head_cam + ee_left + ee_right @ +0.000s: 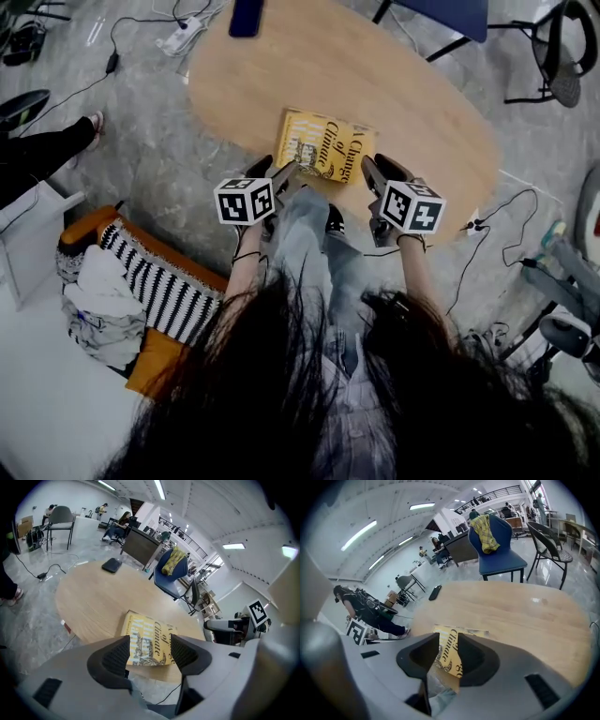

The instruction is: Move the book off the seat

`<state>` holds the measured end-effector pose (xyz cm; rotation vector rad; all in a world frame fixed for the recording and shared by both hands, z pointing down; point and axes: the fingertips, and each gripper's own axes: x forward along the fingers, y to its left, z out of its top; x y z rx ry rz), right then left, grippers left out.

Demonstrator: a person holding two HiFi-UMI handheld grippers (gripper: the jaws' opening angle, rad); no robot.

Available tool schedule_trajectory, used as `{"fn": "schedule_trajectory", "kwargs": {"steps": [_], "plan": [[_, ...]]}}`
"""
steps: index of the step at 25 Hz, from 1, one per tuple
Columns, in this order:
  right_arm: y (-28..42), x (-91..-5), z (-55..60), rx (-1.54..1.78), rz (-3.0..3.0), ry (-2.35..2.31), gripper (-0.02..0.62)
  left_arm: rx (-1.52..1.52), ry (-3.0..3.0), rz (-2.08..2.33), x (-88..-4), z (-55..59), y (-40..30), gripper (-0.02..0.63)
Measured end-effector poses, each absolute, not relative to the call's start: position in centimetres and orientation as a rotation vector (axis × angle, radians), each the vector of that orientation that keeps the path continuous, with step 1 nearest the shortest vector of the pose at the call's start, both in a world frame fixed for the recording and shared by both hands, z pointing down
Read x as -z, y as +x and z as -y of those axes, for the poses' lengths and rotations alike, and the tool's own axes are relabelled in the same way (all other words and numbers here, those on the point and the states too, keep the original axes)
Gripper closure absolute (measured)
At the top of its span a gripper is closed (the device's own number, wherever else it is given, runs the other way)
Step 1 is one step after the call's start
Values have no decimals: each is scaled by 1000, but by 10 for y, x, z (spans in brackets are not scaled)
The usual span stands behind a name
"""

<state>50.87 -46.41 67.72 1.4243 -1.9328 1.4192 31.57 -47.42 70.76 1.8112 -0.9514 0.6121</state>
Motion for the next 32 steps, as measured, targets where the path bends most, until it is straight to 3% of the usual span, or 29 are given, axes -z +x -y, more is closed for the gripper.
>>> {"fn": "schedule_trajectory", "kwargs": {"steps": [15, 32], "plan": [[474, -530, 466, -1239, 2224, 1350, 517, -367, 2025, 1051, -543, 488, 325, 334], [460, -443, 419, -1101, 2404, 1239, 526, -333, 2148, 1075, -458, 416, 344, 384]]}}
